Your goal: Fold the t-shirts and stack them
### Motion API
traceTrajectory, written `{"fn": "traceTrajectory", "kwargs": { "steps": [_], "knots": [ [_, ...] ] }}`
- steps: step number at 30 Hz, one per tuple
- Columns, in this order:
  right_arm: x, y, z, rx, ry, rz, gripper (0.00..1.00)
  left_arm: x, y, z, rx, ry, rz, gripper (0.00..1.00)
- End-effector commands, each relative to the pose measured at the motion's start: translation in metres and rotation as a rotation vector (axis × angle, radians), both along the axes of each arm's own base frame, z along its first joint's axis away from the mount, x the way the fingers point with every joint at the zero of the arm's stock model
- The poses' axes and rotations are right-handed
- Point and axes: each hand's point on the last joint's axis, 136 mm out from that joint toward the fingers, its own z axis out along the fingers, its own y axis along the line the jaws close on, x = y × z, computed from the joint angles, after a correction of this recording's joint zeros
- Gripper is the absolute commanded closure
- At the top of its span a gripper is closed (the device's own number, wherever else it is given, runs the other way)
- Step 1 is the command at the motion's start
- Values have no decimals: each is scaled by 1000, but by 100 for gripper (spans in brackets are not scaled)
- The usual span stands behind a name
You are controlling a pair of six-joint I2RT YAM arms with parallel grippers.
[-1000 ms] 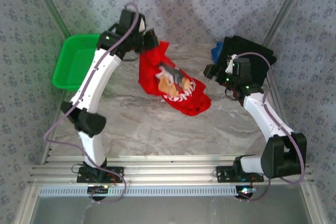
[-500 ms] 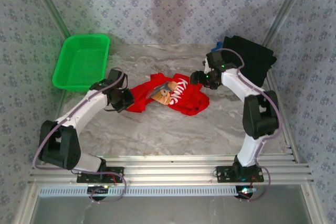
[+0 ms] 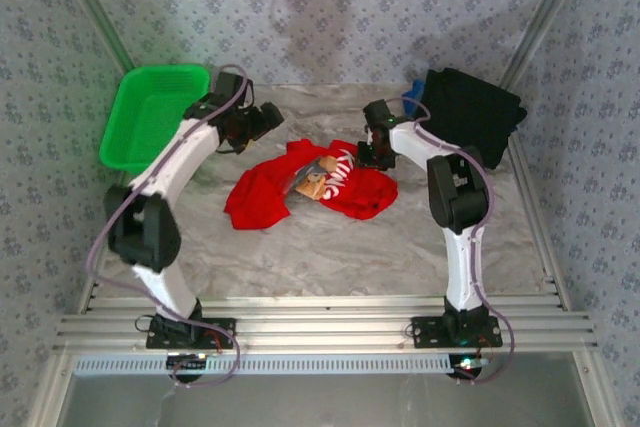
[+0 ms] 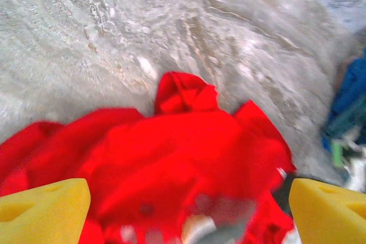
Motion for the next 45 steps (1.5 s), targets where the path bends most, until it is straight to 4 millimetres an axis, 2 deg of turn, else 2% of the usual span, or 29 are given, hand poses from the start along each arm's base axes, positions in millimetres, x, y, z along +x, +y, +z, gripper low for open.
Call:
{"fn": "traceTrajectory", "kwargs": {
  "steps": [1, 2, 3, 5, 7, 10, 12, 14, 16, 17, 19, 22, 24, 27, 30, 32, 34, 37, 39, 40, 41, 42, 45],
  "knots": [
    [-2, 3, 18, 10, -34, 26, 86, -4, -1, -78, 22, 210, -13, 12],
    [1, 3, 28, 17, -73, 40, 92, -5, -2, -89, 23, 236, -12, 13],
    [7, 3, 46, 24, -147, 55, 97, -6, -2, -98, 30, 255, -9, 13],
    [5, 8, 80, 43, -262, 115, 100, -6, -1, -109, 28, 256, 2, 14],
    [-9, 13, 125, 61, -417, 207, 100, -13, 1, -115, 23, 267, 2, 13],
    [-46, 17, 168, 53, -620, 328, 100, -24, 1, -120, 6, 274, -11, 14],
    [-74, 9, 161, 57, -636, 342, 100, -34, -6, -129, -36, 292, -28, 14],
    [-92, -5, 147, 63, -605, 291, 100, -46, -11, -140, -57, 325, -49, 17],
    [-106, -16, 134, 72, -595, 235, 100, -55, -20, -150, -103, 340, -72, 25],
    [-108, -19, 132, 80, -598, 210, 100, -58, -24, -152, -128, 341, -85, 32],
    [-108, -23, 133, 96, -607, 179, 100, -63, -32, -155, -165, 352, -115, 58],
    [-96, -24, 144, 90, -624, 177, 100, -61, -36, -153, -187, 347, -150, 88],
    [-86, -21, 156, 88, -653, 188, 100, -51, -36, -137, -207, 287, -161, 99],
    [-64, -18, 184, 100, -705, 194, 100, -24, -31, -91, -233, 159, -168, 100],
    [-39, -15, 220, 123, -783, 193, 100, 6, -28, -24, -226, -12, -201, 100],
    [-24, -13, 258, 141, -862, 192, 100, 22, -26, 28, -216, -132, -232, 100],
    [-18, -11, 292, 150, -943, 204, 100, 32, -20, 82, -187, -254, -254, 100],
    [-26, -14, 338, 150, -1071, 217, 100, 31, -9, 155, -134, -413, -279, 100],
    [-42, -16, 352, 113, -1145, 254, 100, 21, -5, 195, -91, -511, -316, 100],
    [-51, -16, 350, 73, -1168, 278, 100, 15, -4, 206, -71, -539, -332, 100],
    [-60, -18, 346, 39, -1181, 303, 100, 10, -2, 208, -53, -542, -341, 100],
    [-70, -20, 323, 2, -1154, 332, 100, 4, 0, 202, -40, -527, -350, 100],
    [-93, -38, 260, -64, -1041, 307, 100, -14, 5, 139, -35, -384, -341, 100]
  ]
}}
